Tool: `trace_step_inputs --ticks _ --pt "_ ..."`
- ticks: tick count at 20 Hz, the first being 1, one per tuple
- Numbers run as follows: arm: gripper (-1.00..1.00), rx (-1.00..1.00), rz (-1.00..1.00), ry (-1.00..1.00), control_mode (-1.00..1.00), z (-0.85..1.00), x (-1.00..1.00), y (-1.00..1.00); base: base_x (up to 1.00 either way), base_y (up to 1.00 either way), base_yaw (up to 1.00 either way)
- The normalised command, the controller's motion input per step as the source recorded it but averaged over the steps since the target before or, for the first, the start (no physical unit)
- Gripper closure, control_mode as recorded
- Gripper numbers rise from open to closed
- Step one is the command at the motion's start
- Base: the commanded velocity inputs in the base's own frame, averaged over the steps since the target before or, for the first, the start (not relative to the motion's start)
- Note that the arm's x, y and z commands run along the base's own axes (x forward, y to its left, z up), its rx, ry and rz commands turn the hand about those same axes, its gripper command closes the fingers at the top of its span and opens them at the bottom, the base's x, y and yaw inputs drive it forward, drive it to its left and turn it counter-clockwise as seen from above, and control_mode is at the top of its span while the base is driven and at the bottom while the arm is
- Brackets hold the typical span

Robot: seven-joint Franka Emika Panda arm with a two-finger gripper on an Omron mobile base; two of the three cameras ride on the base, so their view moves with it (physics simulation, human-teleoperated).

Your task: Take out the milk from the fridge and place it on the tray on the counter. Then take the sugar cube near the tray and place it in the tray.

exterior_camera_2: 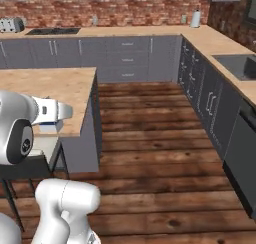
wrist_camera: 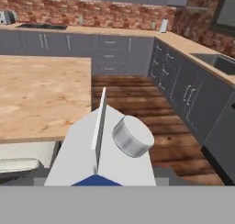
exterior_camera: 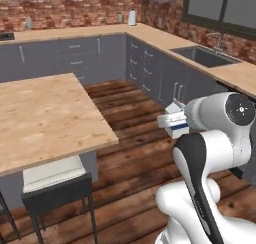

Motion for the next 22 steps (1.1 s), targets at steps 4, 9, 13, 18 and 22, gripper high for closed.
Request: trace_step_inputs --ticks 4,9,13,18,22 --pt "1.0 0.0 0.0 0.0 1.0 0.0 0.0 0.0 1.0 -1.0 0.24" --pt "1.0 0.0 0.0 0.0 1.0 0.0 0.0 0.0 1.0 -1.0 0.31" --pt "1.0 0.0 0.0 0.0 1.0 0.0 0.0 0.0 1.0 -1.0 0.27" --pt "1.0 0.0 0.0 0.0 1.0 0.0 0.0 0.0 1.0 -0.75 0.19" --pt "1.0 0.0 0.0 0.0 1.0 0.0 0.0 0.0 1.0 -0.11 0.05"
